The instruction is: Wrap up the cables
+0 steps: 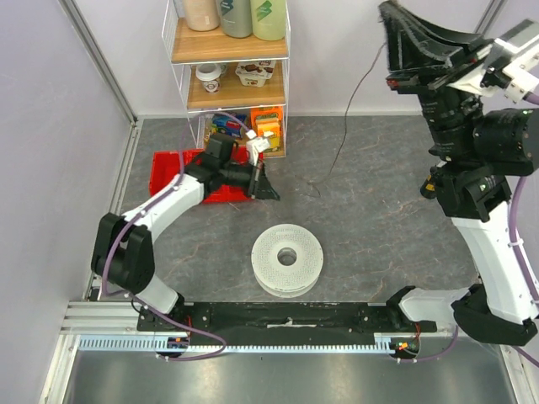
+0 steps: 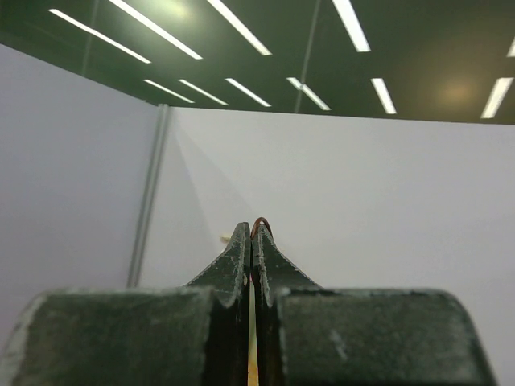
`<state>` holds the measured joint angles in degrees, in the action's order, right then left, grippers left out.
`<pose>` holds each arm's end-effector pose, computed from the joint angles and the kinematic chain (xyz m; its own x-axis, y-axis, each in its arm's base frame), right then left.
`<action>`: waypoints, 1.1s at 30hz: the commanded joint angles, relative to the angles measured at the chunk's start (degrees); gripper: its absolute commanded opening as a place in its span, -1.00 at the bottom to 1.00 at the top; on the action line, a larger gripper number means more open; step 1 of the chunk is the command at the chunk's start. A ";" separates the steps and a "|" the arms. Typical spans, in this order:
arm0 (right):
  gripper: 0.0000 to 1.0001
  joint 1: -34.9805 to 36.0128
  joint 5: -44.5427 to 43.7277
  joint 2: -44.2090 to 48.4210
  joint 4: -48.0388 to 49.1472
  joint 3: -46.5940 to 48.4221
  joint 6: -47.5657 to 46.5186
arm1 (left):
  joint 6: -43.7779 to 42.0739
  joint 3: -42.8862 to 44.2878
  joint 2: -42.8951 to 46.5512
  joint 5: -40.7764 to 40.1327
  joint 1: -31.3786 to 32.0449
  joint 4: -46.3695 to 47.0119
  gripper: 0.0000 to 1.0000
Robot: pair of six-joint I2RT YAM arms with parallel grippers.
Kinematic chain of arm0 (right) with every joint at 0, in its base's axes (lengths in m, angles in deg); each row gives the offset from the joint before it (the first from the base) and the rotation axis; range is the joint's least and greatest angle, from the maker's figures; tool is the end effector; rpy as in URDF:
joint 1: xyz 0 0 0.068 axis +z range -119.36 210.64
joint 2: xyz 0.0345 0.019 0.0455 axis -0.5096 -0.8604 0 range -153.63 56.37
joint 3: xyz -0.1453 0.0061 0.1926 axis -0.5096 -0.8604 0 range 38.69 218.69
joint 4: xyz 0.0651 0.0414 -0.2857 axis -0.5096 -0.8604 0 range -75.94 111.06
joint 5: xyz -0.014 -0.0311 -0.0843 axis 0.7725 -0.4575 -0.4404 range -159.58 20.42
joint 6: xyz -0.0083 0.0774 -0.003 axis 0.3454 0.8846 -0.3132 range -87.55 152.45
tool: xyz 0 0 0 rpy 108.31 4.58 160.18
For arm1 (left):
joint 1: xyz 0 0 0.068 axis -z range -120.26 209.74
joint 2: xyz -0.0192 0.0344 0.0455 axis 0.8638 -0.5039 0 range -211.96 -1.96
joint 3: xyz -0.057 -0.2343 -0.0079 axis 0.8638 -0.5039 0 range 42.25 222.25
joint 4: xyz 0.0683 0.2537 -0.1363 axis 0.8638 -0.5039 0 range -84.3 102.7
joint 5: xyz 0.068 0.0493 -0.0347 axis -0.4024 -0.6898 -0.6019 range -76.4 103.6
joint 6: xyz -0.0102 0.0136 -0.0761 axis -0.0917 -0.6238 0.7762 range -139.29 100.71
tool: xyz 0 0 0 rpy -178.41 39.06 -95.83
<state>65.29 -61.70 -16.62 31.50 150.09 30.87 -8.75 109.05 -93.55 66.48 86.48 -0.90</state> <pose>0.1821 0.1370 0.6620 0.6367 0.4069 -0.6550 -0.6202 0.7750 -0.1214 0.3304 -0.2259 0.2101 -0.6971 0.2275 -0.6799 0.7142 0.3046 -0.6302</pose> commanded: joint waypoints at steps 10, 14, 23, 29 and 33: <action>-1.00 0.06 -21.49 6.99 7.40 -5.66 -27.94 | -23.81 -4.58 13.80 -17.55 -24.36 -26.55 -0.96; -1.00 0.06 -24.57 7.07 9.07 -5.49 -31.10 | -26.36 -5.54 15.56 -19.48 -29.72 -29.46 -0.96; -1.00 0.06 -27.56 7.16 11.01 -4.34 -35.77 | -29.71 -6.07 18.03 -18.96 -38.78 -31.57 -0.96; -1.00 0.06 -28.53 7.07 11.36 -3.99 -36.91 | -30.23 -5.46 17.32 -18.43 -40.89 -32.18 -0.97; -1.00 0.06 -28.97 6.81 11.89 -3.55 -37.88 | -30.23 -5.28 16.88 -18.08 -41.59 -32.27 -0.97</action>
<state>65.29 -88.26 -10.32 39.43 144.82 -4.15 -35.96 102.89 -76.79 49.28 46.33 -32.51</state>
